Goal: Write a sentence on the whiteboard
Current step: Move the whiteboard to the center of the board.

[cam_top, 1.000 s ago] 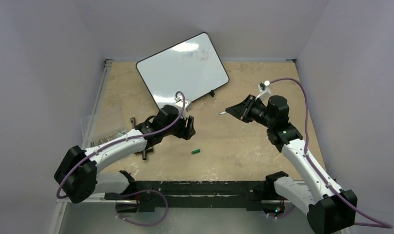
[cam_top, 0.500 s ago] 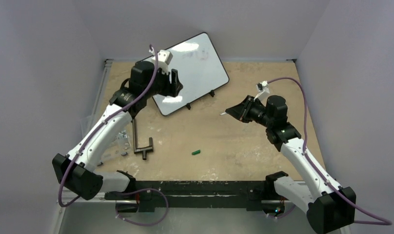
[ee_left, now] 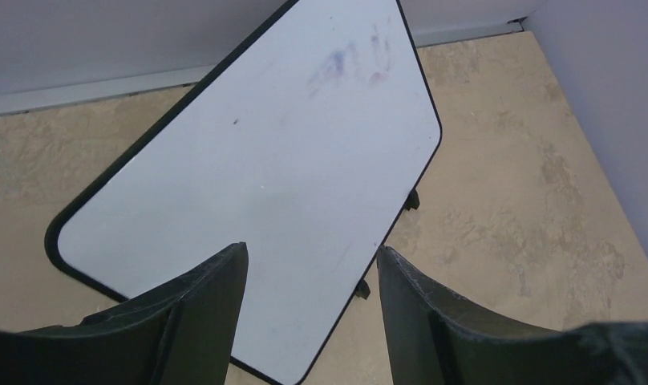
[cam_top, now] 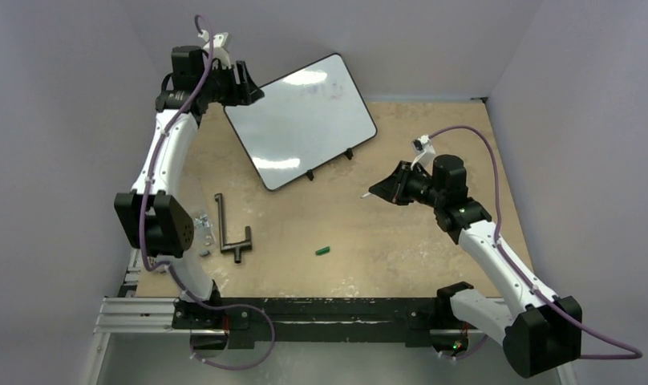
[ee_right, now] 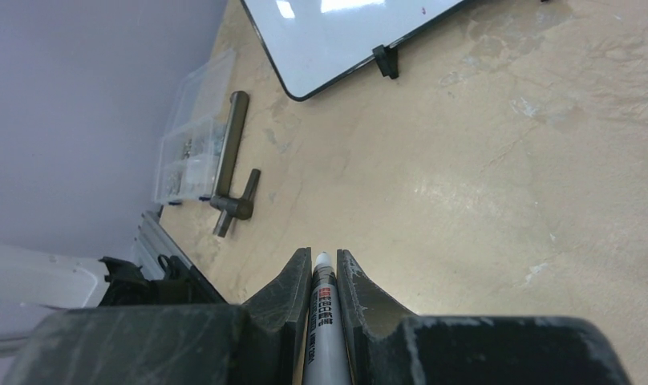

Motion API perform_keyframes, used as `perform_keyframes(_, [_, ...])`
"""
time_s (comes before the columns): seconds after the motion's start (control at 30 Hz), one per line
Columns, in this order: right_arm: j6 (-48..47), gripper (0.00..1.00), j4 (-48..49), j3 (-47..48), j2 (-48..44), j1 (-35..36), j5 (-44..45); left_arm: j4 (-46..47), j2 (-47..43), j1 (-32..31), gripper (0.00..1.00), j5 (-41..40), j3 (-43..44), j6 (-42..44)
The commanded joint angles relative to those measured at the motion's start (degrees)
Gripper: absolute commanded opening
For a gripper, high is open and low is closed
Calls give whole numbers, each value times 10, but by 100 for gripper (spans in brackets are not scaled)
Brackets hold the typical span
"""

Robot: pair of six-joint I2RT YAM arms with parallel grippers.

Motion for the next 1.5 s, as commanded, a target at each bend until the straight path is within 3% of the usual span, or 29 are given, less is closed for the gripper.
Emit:
perform_keyframes(0.0, [-19,0,23,22,-17,-1,-49,-23,93,11,60,121,124,43])
perform_keyframes(0.27, [-35,0,30,25,-15,-1,-65,-3,230,54,60,203,266,24])
perform_keyframes(0.73, [-45,0,45,41,51,-1,-70,94,392,111,60,268,382,-72])
perform_keyframes(1.17, [-47,0,50,45,82,-1,-78,135,415,117,50,378,335,-100])
perform_keyframes(1.47, [-49,0,43,45,70,-1,-80,90,393,117,51,329,297,-39])
